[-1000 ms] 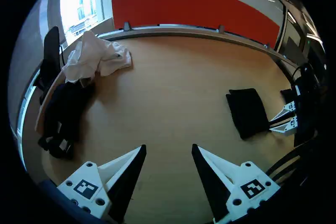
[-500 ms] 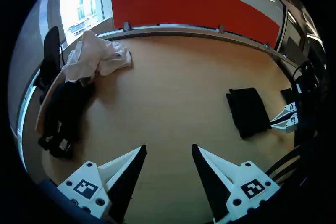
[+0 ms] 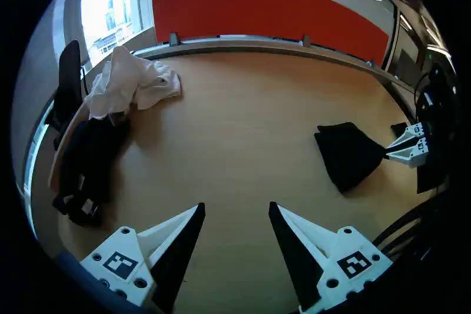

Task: Fold towel

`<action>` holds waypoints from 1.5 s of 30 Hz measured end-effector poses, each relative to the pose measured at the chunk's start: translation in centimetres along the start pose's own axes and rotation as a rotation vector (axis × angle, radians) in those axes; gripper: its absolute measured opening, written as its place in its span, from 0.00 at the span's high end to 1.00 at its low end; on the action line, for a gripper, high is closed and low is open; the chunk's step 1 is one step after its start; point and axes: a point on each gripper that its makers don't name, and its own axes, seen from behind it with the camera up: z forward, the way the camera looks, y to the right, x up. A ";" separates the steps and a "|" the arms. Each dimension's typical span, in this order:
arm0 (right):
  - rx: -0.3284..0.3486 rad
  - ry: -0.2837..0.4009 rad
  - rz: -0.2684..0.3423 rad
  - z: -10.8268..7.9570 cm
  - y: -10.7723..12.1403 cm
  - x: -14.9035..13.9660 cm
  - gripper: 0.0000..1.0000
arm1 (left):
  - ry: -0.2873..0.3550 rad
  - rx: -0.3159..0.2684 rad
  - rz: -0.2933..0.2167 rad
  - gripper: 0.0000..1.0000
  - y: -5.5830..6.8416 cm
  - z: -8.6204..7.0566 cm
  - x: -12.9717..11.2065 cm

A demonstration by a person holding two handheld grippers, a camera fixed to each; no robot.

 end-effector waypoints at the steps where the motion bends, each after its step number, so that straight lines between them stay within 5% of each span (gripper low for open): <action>1: -0.005 0.011 -0.004 -0.2 0.2 0.6 0.96 | 0.002 -0.002 0.001 0.20 0.0 0.0 0.1; 20: -0.088 0.179 -0.007 -5.6 3.5 8.4 0.96 | 0.040 -0.022 0.040 0.20 0.6 -0.2 2.1; 45: -0.239 0.193 0.062 -12.5 12.7 6.7 0.96 | 0.055 -0.064 0.090 0.20 2.5 0.3 3.6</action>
